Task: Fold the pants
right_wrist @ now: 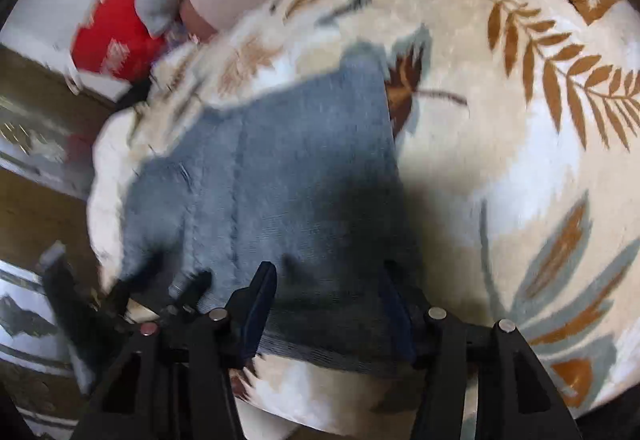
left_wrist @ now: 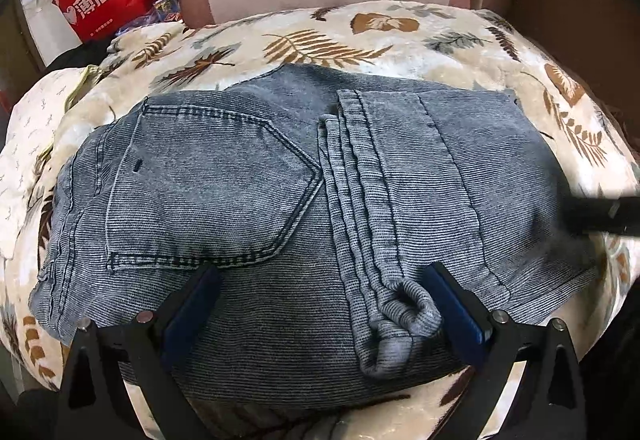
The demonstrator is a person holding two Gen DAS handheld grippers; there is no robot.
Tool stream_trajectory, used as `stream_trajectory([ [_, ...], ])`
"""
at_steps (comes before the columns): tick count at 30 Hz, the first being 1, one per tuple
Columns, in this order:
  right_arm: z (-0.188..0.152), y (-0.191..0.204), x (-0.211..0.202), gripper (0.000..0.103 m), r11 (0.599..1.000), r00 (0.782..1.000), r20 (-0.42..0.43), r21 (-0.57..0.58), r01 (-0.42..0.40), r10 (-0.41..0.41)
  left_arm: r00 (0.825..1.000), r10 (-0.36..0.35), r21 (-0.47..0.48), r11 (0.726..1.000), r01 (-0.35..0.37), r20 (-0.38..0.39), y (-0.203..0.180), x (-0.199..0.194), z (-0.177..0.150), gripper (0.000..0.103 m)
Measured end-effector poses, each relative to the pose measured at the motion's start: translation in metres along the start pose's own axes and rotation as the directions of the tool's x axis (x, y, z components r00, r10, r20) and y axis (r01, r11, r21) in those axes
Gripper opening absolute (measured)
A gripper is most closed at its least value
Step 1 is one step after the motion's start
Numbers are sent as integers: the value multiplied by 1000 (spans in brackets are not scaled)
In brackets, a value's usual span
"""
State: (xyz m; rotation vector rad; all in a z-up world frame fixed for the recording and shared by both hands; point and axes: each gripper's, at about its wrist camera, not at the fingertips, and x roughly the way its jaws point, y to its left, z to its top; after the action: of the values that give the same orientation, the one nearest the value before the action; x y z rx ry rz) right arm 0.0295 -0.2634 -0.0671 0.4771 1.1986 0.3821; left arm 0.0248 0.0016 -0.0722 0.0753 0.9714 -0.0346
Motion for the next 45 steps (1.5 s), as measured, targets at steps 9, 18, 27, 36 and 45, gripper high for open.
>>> stream_trajectory([
  [9,67,3,7,69,990,991,67,77,-119,114,1000,-9,3,1000,9,9,2,2,1,102],
  [18,34,16,-23,67,998,993,100,-21,-57,58,1000,-5,-4,1000,5,-2,2,2,2,102],
  [27,-19,4,-10,68,999,999,29,-23,-42,43,1000,6,-13,1000,-7,-19,0,2,3,102],
  [36,-32,9,-4,75,992,997,71,-126,-33,42,1000,8,-17,1000,-9,-30,0,1,3,102],
  [45,-30,-12,-36,75,998,968,248,-67,-21,37,991,10,-173,985,14,137,42,-49,5,101],
])
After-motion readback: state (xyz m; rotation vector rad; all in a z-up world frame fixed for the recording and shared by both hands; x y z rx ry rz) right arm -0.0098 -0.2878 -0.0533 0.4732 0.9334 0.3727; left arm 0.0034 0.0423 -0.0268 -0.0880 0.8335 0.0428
